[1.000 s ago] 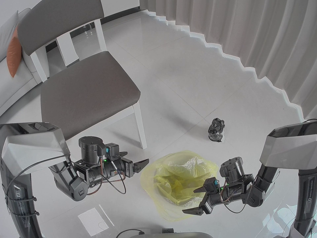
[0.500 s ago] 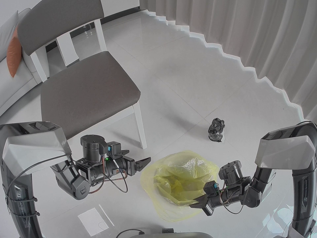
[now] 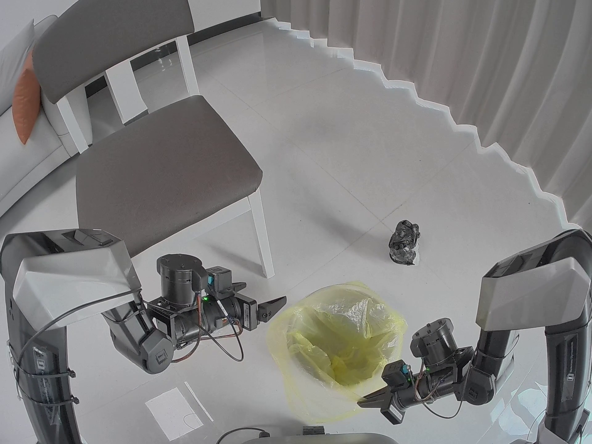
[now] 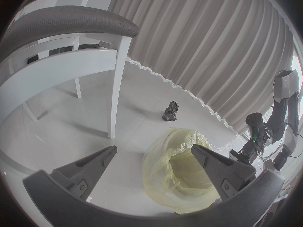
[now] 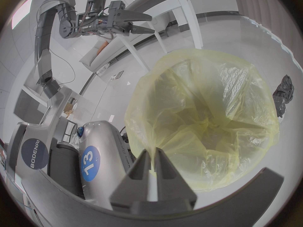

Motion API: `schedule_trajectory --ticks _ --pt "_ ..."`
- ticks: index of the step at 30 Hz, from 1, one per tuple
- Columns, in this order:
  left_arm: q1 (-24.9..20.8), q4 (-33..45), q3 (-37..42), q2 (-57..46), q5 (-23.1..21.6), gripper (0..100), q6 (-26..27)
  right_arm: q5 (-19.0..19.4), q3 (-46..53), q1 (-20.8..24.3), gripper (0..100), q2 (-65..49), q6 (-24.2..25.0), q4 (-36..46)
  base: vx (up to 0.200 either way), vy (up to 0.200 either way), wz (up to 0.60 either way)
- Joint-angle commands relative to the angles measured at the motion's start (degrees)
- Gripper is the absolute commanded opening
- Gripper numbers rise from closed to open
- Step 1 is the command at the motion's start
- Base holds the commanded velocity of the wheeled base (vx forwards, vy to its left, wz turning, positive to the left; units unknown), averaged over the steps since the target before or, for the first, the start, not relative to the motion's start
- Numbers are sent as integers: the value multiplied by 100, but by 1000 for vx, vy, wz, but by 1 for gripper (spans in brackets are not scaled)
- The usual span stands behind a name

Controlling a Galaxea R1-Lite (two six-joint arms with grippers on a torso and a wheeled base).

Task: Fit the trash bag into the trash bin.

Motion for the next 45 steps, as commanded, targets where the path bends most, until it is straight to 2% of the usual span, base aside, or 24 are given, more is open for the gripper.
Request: schedule_trajectory --ticks 1,7,13,23,27,29,39,40,45 --pt "-69 -1 -128 180 -1 100 -2 3 -41 64 0 253 -3 -22 0 0 0" --pt "-148 25 -207 294 -1 100 -2 12 -331 64 0 359 -21 110 0 0 0" --pt "-131 201 -198 303 -1 100 113 3 -656 64 0 306 -126 760 0 0 0" --pt "-52 754 -303 355 -1 100 491 3 -735 64 0 332 -170 795 0 0 0" --pt "142 1317 -549 461 25 100 1079 3 -726 64 0 332 -196 787 0 0 0" --pt "159 1502 -787 540 34 100 1167 3 -726 64 0 332 -231 787 0 0 0" --pt "80 2161 -1841 1023 52 100 1167 3 -709 73 0 332 -328 804 0 0 0" --pt "80 2161 -1841 1023 52 100 1167 3 -709 73 100 332 -337 804 0 0 0" --pt "54 2161 -1771 1006 52 100 1167 3 -700 73 100 341 -425 795 0 0 0"
